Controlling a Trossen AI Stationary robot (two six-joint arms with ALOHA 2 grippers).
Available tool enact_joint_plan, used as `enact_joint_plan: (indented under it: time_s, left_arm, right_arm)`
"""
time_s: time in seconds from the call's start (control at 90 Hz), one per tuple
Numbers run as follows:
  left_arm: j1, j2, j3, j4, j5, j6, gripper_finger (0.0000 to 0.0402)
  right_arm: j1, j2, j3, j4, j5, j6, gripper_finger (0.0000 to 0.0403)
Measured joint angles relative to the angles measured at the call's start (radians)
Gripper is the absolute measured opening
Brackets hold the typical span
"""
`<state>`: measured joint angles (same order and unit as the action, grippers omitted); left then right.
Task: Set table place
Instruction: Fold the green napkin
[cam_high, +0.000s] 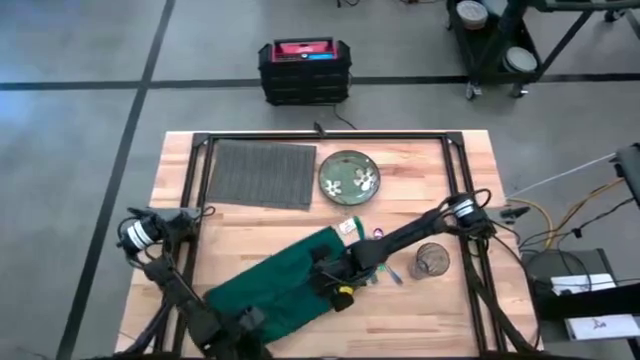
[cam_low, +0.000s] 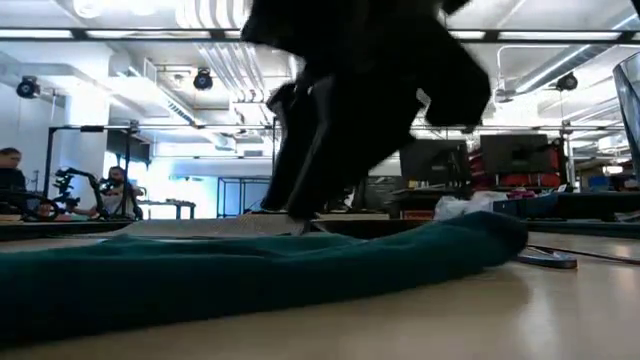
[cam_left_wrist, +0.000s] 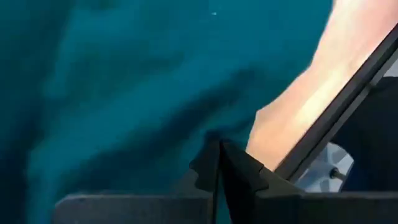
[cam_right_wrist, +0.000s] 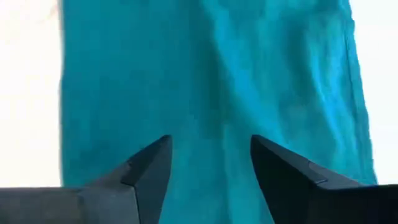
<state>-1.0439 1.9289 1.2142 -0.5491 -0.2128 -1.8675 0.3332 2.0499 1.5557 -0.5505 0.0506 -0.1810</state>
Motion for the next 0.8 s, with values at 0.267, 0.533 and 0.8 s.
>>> enact_joint_plan:
  time_s: [0.267, 0.533, 0.8]
  left_arm:
    - [-0.051, -0.028, 0.043, -0.038, -0.066, -0.033, 0.0000]
    - [0.007, -0.039, 0.073, -0.095, -0.218, 0.122, 0.0000]
    - [0.094, -0.047, 0.052, -0.197, -0.177, 0.205, 0.0000]
  right_arm:
    - [-0.013, -0.063, -0.051, -0.104, -0.009, -0.009, 0.0217]
    - [-0.041, -0.050, -0.202, 0.189, -0.122, 0.075, 0.0233]
    - [-0.066, -0.054, -0.249, 0.088, -0.062, 0.079, 0.0229]
